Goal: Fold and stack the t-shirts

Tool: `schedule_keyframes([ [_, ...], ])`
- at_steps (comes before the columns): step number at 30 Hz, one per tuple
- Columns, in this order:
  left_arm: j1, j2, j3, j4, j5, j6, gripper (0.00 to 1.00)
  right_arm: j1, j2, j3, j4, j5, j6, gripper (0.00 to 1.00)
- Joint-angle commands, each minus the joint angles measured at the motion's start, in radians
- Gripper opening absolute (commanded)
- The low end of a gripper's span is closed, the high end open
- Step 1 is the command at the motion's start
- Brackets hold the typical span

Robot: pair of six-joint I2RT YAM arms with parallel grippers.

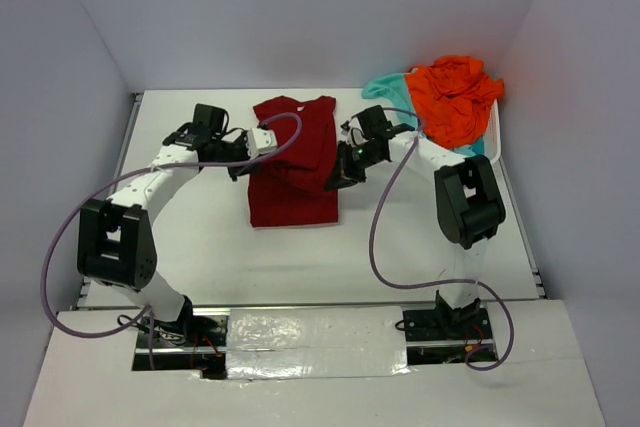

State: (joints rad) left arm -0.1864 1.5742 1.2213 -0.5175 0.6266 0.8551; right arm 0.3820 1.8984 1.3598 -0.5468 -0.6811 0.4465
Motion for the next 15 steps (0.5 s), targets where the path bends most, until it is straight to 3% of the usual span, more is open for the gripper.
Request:
schedule_keyframes([
  [1, 0.007, 0.052, 0.033, 0.125, -0.005, -0.122, 0.00, -0.014, 0.042, 0.073, -0.013, -0.034, -0.020, 0.00],
  [8, 0.007, 0.121, 0.007, 0.258, -0.041, -0.142, 0.00, -0.063, 0.114, 0.108, 0.027, -0.023, 0.017, 0.03],
  [13, 0.008, 0.190, 0.029, 0.310, -0.091, -0.171, 0.01, -0.080, 0.186, 0.183, 0.030, -0.023, 0.014, 0.20],
  [15, 0.013, 0.217, 0.038, 0.312, -0.122, -0.163, 0.06, -0.092, 0.232, 0.226, 0.039, -0.024, 0.015, 0.30],
])
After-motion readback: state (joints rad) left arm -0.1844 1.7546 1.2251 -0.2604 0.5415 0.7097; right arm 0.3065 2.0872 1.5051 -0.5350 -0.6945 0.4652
